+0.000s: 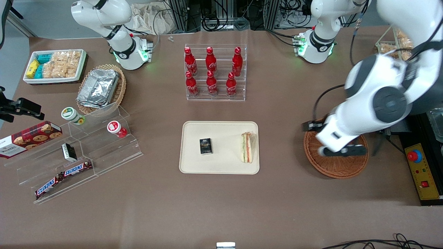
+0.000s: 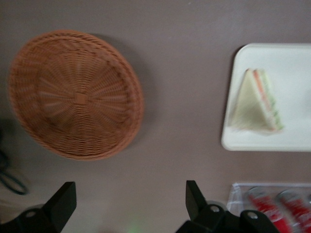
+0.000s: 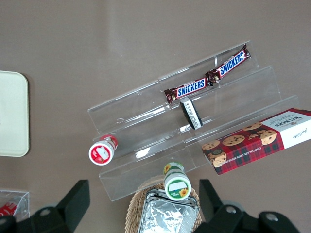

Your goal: Place sandwich from basket to tray

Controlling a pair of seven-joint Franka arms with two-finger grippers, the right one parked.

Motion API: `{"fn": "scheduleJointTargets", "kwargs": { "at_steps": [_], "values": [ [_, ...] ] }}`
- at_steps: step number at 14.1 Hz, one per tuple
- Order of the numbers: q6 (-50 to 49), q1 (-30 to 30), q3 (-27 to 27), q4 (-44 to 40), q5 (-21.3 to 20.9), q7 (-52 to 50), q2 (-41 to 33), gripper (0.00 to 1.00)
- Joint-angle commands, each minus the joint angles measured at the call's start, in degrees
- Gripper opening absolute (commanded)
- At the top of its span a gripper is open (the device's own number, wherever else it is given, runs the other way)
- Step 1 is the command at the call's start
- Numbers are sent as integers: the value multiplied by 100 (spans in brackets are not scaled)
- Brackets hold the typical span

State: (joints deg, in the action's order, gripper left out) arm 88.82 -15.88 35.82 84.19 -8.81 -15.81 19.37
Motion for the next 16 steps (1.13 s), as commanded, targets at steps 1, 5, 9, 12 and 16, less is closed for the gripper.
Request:
{"fn": "scheduleJointTargets", "kwargs": {
  "at_steps": [1,5,9,12,16],
  "values": [
    [109,-625,30,993,152,1112,-969,100],
    [143,-811,4,1238,143,1624,-1312,100],
    [293,-804,-74,1328,152,1783,-1383,100],
    [328,800,-1906,1389,248,2114,-1541,100],
    [1225,1552,-2835,2426,503,2328,-2166,100]
  ]
}}
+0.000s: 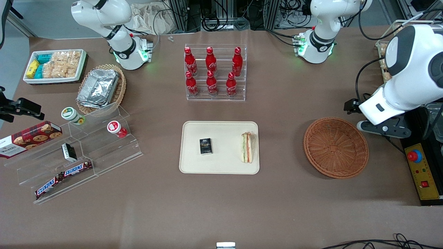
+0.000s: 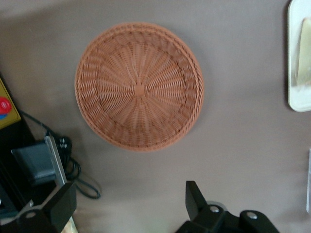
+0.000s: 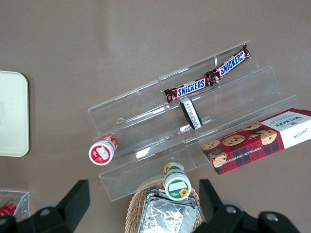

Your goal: Place sandwich from basket to tray

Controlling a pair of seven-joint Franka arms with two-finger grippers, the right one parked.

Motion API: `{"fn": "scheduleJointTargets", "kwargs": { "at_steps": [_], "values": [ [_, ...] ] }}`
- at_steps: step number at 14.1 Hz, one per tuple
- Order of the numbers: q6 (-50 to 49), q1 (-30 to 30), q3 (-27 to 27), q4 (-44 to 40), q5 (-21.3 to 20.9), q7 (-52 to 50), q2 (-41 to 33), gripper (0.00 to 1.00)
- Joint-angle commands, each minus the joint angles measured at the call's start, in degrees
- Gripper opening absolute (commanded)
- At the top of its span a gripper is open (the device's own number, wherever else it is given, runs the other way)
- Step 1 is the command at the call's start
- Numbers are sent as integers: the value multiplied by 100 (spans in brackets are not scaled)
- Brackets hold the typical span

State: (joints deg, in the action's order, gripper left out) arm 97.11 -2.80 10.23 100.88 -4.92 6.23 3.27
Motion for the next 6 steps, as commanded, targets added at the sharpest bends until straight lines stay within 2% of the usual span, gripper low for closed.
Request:
{"fn": "scheduleJointTargets", "kwargs": {
  "at_steps": [1,4,6],
  "values": [
    [275,253,-268,609,97,98,-486,100],
    [-768,280,-250,-802,70,124,321,100],
    [-1193,280,-241,-1455,88,133,674,100]
  ]
}}
